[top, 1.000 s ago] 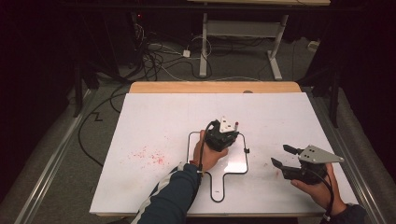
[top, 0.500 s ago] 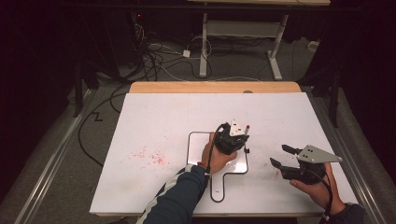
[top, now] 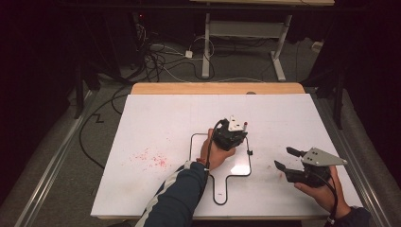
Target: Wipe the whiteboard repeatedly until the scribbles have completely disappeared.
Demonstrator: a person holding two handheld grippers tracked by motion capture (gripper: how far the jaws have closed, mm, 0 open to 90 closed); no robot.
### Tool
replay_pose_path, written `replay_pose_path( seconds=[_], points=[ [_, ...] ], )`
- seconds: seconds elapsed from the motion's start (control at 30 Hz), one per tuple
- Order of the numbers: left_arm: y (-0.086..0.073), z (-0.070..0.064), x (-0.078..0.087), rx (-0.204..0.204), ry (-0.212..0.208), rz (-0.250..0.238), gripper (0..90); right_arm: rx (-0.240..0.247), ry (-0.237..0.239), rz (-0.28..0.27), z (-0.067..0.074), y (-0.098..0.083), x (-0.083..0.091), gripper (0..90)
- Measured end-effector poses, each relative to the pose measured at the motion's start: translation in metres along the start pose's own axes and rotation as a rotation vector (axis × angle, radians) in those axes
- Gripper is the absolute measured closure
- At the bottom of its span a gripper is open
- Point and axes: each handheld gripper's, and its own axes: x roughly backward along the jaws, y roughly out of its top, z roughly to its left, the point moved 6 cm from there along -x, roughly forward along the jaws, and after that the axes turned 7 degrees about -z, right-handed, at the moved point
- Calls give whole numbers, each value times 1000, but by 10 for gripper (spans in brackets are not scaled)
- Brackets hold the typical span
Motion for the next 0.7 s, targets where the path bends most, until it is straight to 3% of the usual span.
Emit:
replay_pose_path(
  seconds=[0.2, 0.3, 0.43, 0.57, 0.7],
  points=[
    [-18, 24, 33, 30, 43, 14, 787, -4, -7, -4, 0, 1, 2, 358],
    [-26, 34, 48, -20, 90, 42, 787, 6, -8, 1, 1, 1, 1, 358],
    [-35, 49, 63, 29, 121, 34, 787, 12, -8, 8, 1, 1, -1, 358],
    [-39, 47, 67, 74, 96, 9, 787, 16, -6, 1, 3, 3, -2, 358],
    [-35, 30, 58, 69, 58, -12, 786, 14, -5, 4, 3, 3, -3, 358]
  ],
)
